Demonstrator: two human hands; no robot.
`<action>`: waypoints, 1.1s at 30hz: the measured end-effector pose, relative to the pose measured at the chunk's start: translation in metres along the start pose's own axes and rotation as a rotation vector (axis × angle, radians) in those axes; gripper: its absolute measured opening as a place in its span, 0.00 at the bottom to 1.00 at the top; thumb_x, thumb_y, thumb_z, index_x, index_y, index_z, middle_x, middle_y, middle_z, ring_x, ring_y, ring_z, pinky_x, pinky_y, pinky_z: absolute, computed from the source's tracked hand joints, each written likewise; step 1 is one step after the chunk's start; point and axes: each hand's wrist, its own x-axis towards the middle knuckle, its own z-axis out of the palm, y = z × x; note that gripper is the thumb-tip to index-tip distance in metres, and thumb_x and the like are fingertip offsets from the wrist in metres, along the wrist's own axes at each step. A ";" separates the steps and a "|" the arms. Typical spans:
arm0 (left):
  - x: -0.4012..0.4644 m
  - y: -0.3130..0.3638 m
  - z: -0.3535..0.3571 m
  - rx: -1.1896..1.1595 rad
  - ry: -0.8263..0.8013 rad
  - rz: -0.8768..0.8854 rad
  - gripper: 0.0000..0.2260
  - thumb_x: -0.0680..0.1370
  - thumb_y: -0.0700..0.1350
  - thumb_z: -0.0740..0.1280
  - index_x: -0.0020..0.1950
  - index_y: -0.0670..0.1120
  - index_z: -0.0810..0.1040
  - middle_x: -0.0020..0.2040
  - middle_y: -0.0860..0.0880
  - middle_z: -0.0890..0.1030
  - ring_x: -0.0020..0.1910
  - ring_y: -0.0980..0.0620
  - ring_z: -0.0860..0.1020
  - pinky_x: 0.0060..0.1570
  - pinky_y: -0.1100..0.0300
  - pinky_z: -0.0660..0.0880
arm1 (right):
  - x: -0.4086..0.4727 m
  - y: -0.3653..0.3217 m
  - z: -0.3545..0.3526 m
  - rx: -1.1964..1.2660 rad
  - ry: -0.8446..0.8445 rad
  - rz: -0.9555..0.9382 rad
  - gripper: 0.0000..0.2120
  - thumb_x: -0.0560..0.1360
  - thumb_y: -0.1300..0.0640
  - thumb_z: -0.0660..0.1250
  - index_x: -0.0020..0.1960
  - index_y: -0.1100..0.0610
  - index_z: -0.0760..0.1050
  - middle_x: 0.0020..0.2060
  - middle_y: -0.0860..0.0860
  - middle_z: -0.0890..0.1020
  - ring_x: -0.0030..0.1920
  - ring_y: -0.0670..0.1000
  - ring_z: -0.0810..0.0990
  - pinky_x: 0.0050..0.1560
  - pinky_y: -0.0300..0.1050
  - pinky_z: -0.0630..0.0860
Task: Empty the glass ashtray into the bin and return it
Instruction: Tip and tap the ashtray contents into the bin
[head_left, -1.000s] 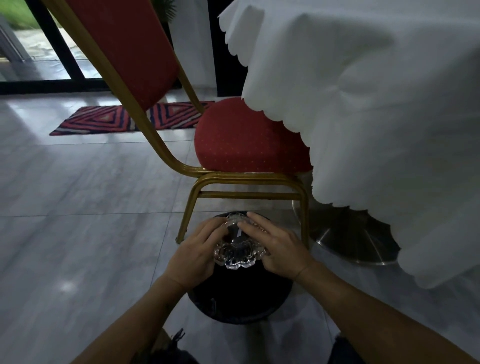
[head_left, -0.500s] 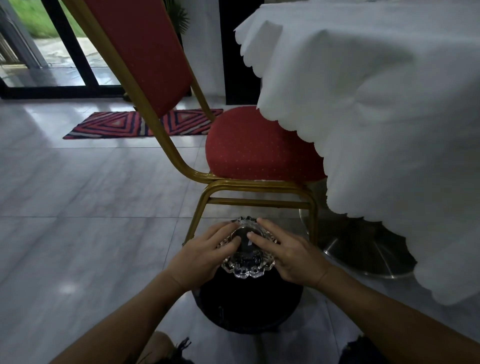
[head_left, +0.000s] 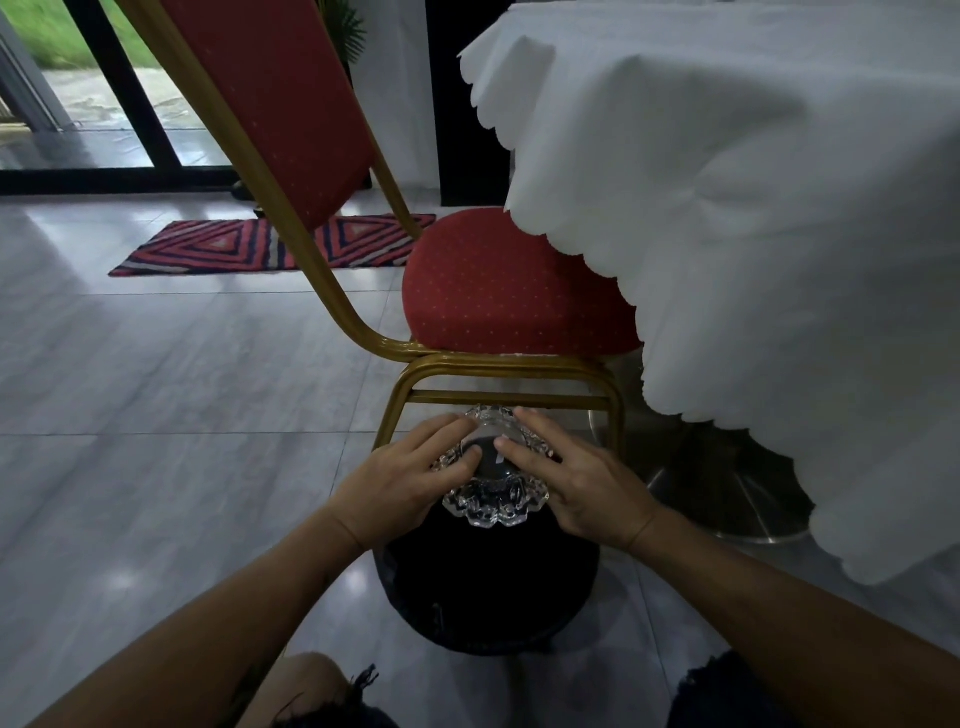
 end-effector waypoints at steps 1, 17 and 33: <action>0.000 0.000 0.000 0.000 -0.003 0.001 0.14 0.78 0.41 0.60 0.64 0.43 0.70 0.65 0.36 0.77 0.64 0.39 0.74 0.55 0.56 0.79 | 0.000 0.000 -0.001 -0.002 0.000 0.000 0.41 0.68 0.72 0.69 0.77 0.52 0.62 0.77 0.60 0.62 0.75 0.62 0.64 0.64 0.49 0.69; -0.010 0.013 -0.009 -0.203 0.051 -0.160 0.22 0.74 0.38 0.64 0.68 0.42 0.73 0.67 0.42 0.75 0.64 0.45 0.74 0.64 0.58 0.73 | 0.001 -0.020 -0.012 0.186 -0.028 0.138 0.40 0.69 0.66 0.66 0.79 0.51 0.59 0.78 0.55 0.62 0.70 0.58 0.72 0.65 0.53 0.75; -0.014 0.052 0.017 -0.810 0.122 -1.054 0.17 0.82 0.41 0.61 0.71 0.54 0.74 0.44 0.54 0.81 0.38 0.60 0.78 0.40 0.66 0.78 | 0.000 -0.034 0.017 0.791 -0.087 0.653 0.30 0.80 0.58 0.62 0.75 0.35 0.60 0.72 0.44 0.70 0.63 0.45 0.76 0.64 0.51 0.76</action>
